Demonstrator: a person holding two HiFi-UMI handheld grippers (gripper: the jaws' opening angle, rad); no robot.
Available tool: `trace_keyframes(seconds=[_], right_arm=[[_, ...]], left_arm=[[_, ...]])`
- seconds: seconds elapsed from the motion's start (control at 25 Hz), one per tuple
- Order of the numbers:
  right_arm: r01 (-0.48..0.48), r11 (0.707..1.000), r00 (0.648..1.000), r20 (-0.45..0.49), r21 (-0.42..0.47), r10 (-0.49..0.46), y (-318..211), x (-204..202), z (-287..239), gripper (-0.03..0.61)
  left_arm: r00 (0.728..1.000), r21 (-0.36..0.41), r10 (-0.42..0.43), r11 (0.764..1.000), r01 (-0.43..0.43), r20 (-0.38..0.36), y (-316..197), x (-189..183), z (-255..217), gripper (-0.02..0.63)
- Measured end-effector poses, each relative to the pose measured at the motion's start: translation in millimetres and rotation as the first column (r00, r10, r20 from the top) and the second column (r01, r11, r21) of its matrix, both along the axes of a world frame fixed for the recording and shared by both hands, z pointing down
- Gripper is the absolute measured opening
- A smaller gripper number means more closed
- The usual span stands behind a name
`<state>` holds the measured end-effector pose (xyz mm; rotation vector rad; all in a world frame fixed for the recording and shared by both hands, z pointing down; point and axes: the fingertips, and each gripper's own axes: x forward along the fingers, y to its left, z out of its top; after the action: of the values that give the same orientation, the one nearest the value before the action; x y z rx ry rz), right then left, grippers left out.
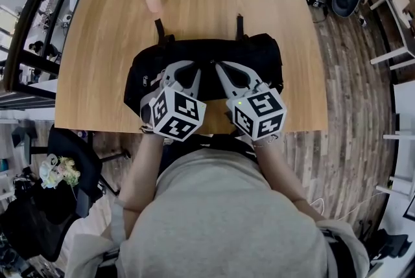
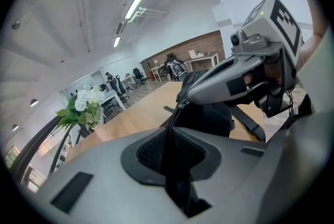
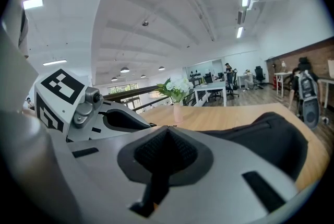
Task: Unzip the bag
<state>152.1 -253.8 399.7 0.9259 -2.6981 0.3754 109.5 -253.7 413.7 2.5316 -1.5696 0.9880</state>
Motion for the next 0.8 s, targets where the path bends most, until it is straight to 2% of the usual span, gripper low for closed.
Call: trace_keyframes(seconds=[0.36,0.52,0.8], right_arm=[[-0.049,0.999,0.999,0.008,-0.011,0.049,-10,18,2,0.011],[-0.063,0.998,0.998,-0.022,0.014,0.063,-12,25,5,0.011],[-0.136,0.991,0.990,-0.027,0.014,0.137,-23,56,3,0.011]], left_arm=[[0.999,-0.004,-0.021,1.000,0.021,-0.040,1,-3,1,0.054],[0.997,-0.012,-0.037,0.999,0.037,-0.069,2,-5,6,0.054],[0.995,-0.016,-0.055,0.998,0.054,-0.082,3,-7,7,0.054]])
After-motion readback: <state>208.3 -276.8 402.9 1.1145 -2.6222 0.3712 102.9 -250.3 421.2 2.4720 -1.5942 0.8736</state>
